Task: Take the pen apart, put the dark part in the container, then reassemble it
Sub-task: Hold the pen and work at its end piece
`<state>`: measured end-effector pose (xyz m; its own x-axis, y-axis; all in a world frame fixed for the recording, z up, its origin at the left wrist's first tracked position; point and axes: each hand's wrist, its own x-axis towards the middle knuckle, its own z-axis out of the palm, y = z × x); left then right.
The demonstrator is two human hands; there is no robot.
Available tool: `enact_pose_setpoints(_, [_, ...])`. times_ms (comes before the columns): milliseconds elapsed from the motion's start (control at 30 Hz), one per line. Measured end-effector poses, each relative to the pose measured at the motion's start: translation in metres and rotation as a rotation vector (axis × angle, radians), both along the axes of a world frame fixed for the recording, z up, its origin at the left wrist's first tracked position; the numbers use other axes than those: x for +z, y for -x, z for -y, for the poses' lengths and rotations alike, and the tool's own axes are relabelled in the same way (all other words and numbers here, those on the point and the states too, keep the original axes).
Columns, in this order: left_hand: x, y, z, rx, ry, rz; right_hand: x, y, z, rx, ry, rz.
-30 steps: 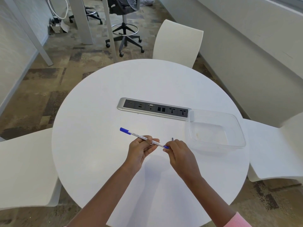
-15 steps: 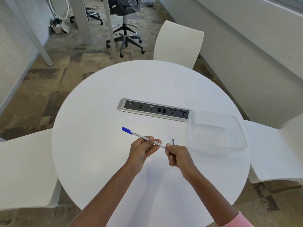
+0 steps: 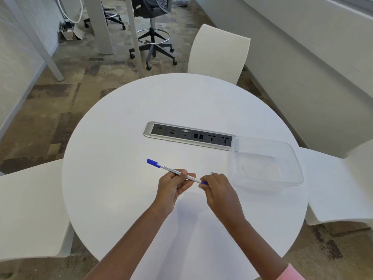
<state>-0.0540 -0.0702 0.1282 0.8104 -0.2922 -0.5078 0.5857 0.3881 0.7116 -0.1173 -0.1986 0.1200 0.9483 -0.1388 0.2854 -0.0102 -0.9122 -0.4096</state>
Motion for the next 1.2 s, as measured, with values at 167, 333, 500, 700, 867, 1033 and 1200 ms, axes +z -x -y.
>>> enact_pose_setpoints(167, [0.001,0.0,0.002,-0.004,0.032,-0.008,0.002,-0.003,0.001,-0.021,-0.107,-0.036])
enact_pose_setpoints(333, [0.003,-0.002,0.003,-0.055,-0.001,0.044,0.015,-0.003,0.001,-0.094,-0.48,-0.297])
enact_pose_setpoints(500, [0.003,-0.002,0.005,-0.074,0.003,0.057,0.021,-0.009,0.004,-0.184,-0.935,-0.44])
enact_pose_setpoints(700, [0.004,-0.003,0.007,-0.088,-0.01,0.085,0.027,-0.01,0.011,-0.287,-1.743,-0.713])
enact_pose_setpoints(867, [0.004,-0.005,0.005,-0.049,0.001,0.061,0.024,-0.007,0.0,-0.222,-1.027,-0.482])
enact_pose_setpoints(1033, [0.005,-0.007,0.003,-0.036,-0.027,0.051,0.007,0.003,0.003,-0.036,-0.233,-0.139])
enact_pose_setpoints(1200, [0.005,-0.007,0.004,-0.046,-0.009,0.042,0.0,-0.003,0.01,0.02,0.015,0.025])
